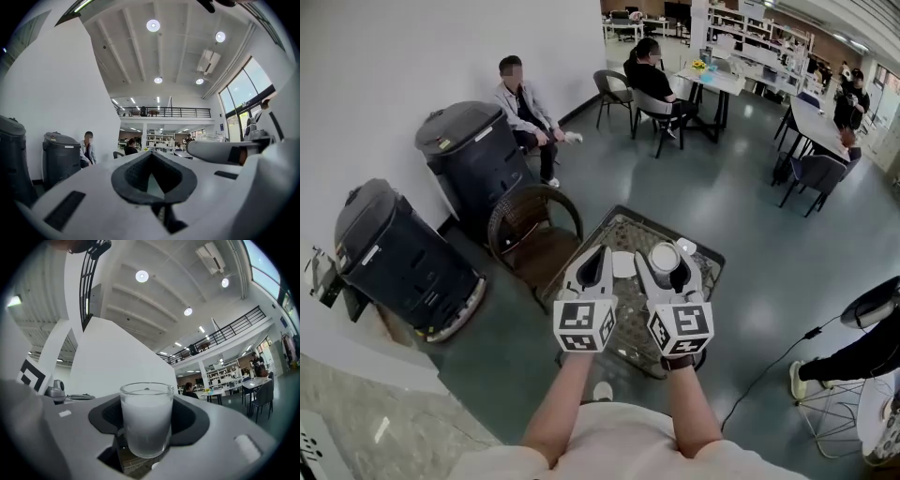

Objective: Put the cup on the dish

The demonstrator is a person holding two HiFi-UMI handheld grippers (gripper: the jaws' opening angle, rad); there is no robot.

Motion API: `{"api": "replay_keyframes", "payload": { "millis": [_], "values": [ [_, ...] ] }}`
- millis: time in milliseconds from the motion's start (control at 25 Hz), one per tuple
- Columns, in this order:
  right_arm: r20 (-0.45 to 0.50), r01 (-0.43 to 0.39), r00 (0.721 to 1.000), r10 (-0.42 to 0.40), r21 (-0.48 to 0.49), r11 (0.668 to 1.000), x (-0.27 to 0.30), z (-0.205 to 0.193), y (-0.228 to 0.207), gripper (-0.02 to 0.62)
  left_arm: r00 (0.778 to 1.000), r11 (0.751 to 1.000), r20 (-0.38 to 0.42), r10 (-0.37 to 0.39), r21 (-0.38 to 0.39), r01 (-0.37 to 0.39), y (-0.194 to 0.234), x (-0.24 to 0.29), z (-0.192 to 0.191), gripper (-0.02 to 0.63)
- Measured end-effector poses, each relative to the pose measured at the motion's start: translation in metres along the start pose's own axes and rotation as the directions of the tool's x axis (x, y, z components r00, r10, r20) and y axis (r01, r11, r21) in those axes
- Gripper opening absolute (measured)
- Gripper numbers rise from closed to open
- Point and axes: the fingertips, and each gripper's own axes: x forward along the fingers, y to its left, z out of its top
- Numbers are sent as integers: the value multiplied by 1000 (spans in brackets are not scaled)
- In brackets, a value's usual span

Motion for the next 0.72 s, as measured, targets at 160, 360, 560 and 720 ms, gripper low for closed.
{"api": "replay_keyframes", "payload": {
  "millis": [160, 360, 560, 720],
  "values": [
    [-11, 24, 1000, -24, 10, 1000, 38, -13, 8, 256, 998, 997, 5, -70, -9, 70, 28, 14, 3, 3],
    [-35, 13, 999, -13, -19, 1000, 69, -29, 31, 256, 999, 999, 19, -45, -28, 46, 74, 22, 0, 3],
    [-40, 27, 999, -28, -19, 999, 90, -43, 39, 256, 1000, 999, -9, -28, -43, 28, 105, 29, -14, 3],
    [-33, 21, 999, -21, -13, 1000, 123, -58, 32, 256, 1000, 996, -7, -26, -86, 25, 128, 56, -24, 3]
  ]
}}
